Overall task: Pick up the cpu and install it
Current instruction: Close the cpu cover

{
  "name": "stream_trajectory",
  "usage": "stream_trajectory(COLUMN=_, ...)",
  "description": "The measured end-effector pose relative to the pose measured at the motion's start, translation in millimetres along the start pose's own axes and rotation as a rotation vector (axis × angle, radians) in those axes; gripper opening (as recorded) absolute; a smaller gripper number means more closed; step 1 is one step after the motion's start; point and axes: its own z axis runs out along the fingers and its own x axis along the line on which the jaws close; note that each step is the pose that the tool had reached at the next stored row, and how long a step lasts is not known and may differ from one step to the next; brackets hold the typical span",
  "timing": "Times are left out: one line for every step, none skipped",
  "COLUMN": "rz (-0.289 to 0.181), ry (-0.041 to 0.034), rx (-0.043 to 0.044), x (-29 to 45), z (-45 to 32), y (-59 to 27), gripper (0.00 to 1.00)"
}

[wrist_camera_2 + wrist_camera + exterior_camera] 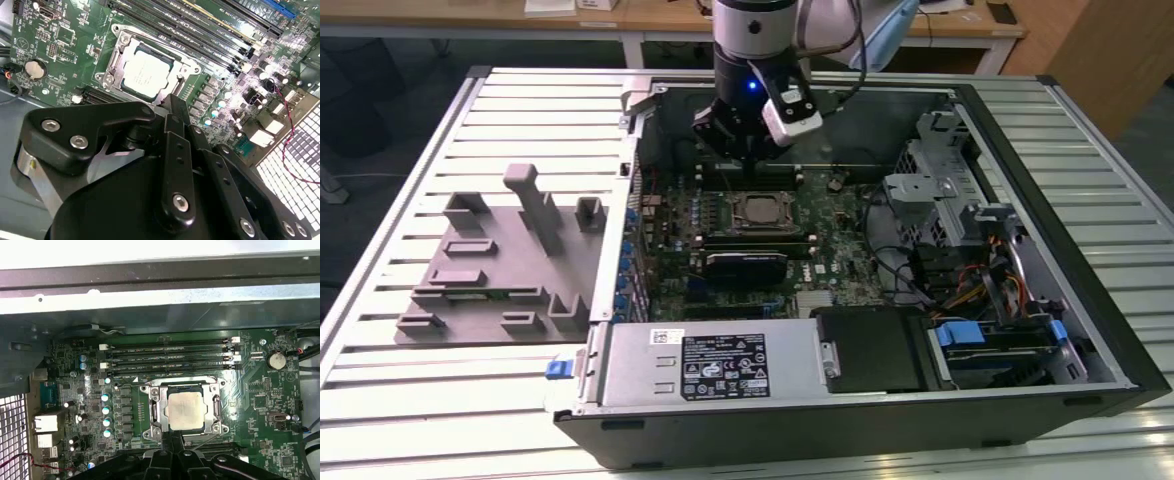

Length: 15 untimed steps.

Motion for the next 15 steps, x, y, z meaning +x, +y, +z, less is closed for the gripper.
stream_trajectory(rz=0.0, ry=-0.0001, rx=0.0, x=0.0, z=-0.8, y=0.0, gripper=0.11)
stream_trajectory(rz=0.0, ry=-0.0002, rx=0.0, x=0.0, z=-1.7, y=0.0, gripper=0.11)
stream_trajectory(rz=0.0, ry=-0.0003, rx=0.0, x=-0.1, z=-2.5, y=0.0, gripper=0.11)
stream_trajectory(rz=0.0, ry=-0.0004, rx=0.0, x=-0.1, z=-3.4, y=0.1, gripper=0.11)
stream_trajectory(rz=0.0, ry=-0.0005, rx=0.0, x=-0.1, z=-4.6, y=0.1, gripper=0.11)
stream_trajectory(rz=0.0, ry=-0.0006, rx=-0.0001, x=-0.2, z=-5.4, y=0.1, gripper=0.11)
stream_trajectory(rz=0.0, ry=-0.0007, rx=-0.0001, x=-0.2, z=-6.3, y=0.1, gripper=0.11)
stream_trajectory(rz=0.0, ry=-0.0009, rx=-0.0002, x=-0.2, z=-7.6, y=0.1, gripper=0.11)
stream_trajectory(rz=0.0, ry=-0.001, rx=-0.0001, x=-0.2, z=-8.5, y=0.1, gripper=0.11)
stream_trajectory(rz=0.0, ry=-0.0011, rx=-0.0002, x=-0.2, z=-9.3, y=0.2, gripper=0.11)
stream_trajectory(rz=0.0, ry=-0.0012, rx=-0.0001, x=-0.3, z=-10.1, y=0.2, gripper=0.11)
stream_trajectory(rz=0.0, ry=-0.0013, rx=-0.0002, x=-0.3, z=-11.0, y=0.2, gripper=0.11)
stream_trajectory(rz=0.0, ry=-0.0014, rx=-0.0002, x=-0.3, z=-11.8, y=0.2, gripper=0.11)
stream_trajectory(rz=0.0, ry=-0.0015, rx=-0.0002, x=-0.3, z=-12.7, y=0.2, gripper=0.11)
stream_trajectory(rz=0.0, ry=-0.0016, rx=-0.0003, x=-0.4, z=-12.8, y=0.2, gripper=0.11)
